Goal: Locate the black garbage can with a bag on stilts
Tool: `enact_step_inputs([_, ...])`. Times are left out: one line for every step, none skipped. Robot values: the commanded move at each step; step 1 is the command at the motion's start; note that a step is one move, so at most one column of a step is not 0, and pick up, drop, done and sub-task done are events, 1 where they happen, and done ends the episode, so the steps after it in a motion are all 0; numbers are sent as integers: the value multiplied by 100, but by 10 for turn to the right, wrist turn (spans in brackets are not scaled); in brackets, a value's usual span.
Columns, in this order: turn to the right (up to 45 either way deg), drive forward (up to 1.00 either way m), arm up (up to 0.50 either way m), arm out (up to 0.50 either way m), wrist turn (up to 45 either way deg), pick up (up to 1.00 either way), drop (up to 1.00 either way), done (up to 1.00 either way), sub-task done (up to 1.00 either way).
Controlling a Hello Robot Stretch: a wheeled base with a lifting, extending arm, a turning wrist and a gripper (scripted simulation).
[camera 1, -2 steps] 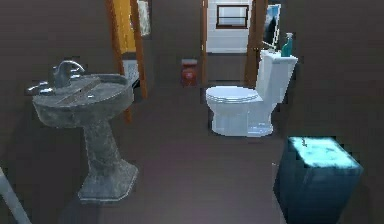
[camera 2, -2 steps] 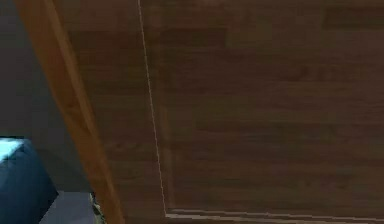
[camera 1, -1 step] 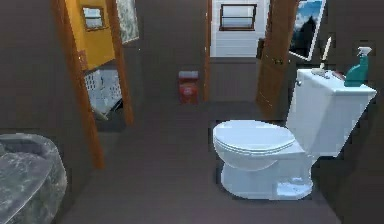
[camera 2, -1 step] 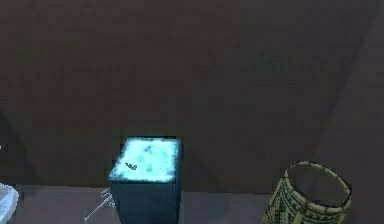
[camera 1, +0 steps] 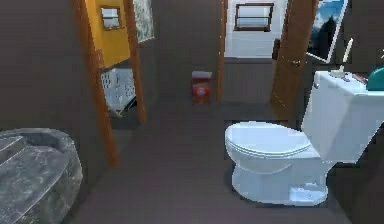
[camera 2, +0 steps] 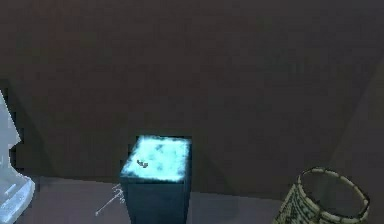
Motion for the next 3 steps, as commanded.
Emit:
enact_step_inputs([0,95,0,0,0,0,0,0,0])
enact_step_inputs([-240,0,0,0,0,0,0,0,0])
enact_step_inputs([0,100,0,0,0,0,0,0,0])
